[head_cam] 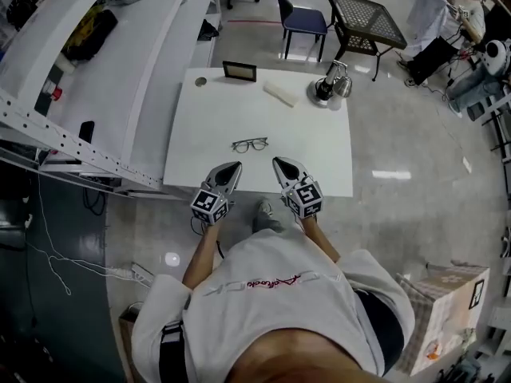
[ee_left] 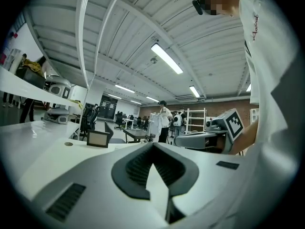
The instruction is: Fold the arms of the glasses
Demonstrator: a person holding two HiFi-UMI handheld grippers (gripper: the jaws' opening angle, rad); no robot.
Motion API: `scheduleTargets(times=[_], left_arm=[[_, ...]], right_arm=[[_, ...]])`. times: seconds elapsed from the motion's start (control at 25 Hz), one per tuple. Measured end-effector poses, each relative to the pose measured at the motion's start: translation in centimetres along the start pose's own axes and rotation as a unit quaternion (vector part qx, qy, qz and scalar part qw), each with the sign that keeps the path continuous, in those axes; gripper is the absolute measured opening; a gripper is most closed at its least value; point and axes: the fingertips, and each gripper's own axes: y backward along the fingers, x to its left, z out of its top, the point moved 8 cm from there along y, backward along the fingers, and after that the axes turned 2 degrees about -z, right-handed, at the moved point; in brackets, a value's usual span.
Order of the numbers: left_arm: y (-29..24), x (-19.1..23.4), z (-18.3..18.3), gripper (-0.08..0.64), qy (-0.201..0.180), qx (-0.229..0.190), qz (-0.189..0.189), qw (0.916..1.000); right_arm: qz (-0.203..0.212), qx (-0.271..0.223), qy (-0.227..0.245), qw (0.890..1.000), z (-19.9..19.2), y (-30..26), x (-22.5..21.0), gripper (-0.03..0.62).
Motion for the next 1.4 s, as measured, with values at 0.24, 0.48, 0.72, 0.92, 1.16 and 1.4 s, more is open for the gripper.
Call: scheduleTargets(times=[0.24, 0.48, 0.72, 0.92, 1.16, 1.4], left_arm=[[4.9, -4.0, -1.2, 0.017, -0.01, -0.011, 0.004, 0.9999], [8.2, -7.8, -2.3, 0.017, -0.016, -0.013, 0.004, 0.9998], [10.8, -11.3, -3.4, 0.017, -0.006, -0.017, 0.008, 0.9998], [12.0, -13.1, -4.2, 0.017, -0.001, -0.017, 0.001, 0.9999], [13.1, -14.3, -4.5, 0.017, -0.004, -0.018, 0.0, 0.9998], [13.9, -15.8, -4.4, 0.017, -0.007, -0.023, -0.003, 0.9997]], right_arm=[[0.005, -0.007, 0.005, 1.0, -1.4, 4.6, 4.6, 0.023], [-0.012, -0.01, 0.014, 1.0, -2.4, 9.1, 7.7, 0.022], [-0.027, -0.007, 0.021, 0.999, -2.7, 13.2, 9.9, 0.021], [-0.036, -0.013, 0.02, 0.999, -2.9, 15.1, 10.9, 0.021], [-0.041, -0.019, 0.019, 0.999, -3.2, 16.7, 11.8, 0.02], [-0.035, -0.022, 0.024, 0.999, -3.4, 17.9, 12.8, 0.021]])
